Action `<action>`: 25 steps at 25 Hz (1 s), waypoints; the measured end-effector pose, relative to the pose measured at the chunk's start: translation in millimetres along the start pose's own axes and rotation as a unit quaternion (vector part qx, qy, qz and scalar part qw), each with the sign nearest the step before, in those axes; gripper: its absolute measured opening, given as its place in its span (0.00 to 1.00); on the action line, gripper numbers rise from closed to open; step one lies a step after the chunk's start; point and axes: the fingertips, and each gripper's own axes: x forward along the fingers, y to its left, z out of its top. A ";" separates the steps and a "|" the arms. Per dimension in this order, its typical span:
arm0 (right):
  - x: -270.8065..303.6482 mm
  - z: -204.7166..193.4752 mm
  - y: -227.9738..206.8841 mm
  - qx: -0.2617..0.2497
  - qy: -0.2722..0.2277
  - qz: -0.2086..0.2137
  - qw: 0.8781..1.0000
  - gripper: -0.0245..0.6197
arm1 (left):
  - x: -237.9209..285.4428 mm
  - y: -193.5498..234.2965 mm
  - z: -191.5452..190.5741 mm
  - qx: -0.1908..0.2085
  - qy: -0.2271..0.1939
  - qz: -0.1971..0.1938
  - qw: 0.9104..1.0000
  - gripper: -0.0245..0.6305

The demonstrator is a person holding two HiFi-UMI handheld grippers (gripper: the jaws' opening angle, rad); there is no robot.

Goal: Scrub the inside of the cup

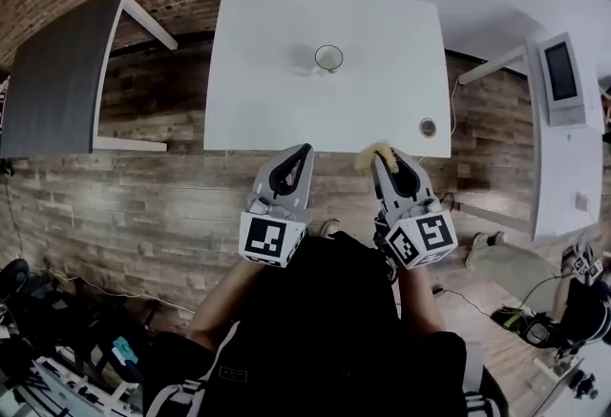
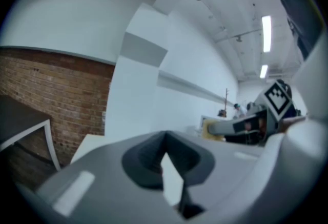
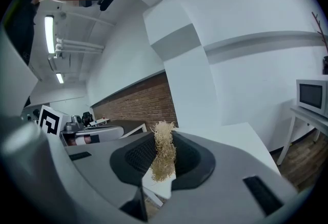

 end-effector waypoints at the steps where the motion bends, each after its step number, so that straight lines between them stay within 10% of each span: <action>1: 12.7 2.9 -1.0 -0.001 0.001 -0.003 1.000 0.15 | 8.3 10.0 3.2 0.001 -0.002 -0.005 1.000 0.04; 12: 108.8 11.0 -29.3 -0.017 0.029 -0.016 0.999 0.15 | 70.7 70.0 6.8 -0.005 0.019 -0.047 0.999 0.04; 25: 228.4 -20.4 -101.8 -0.028 0.081 0.023 0.996 0.15 | 158.0 99.6 -43.1 -0.047 0.068 0.001 0.997 0.04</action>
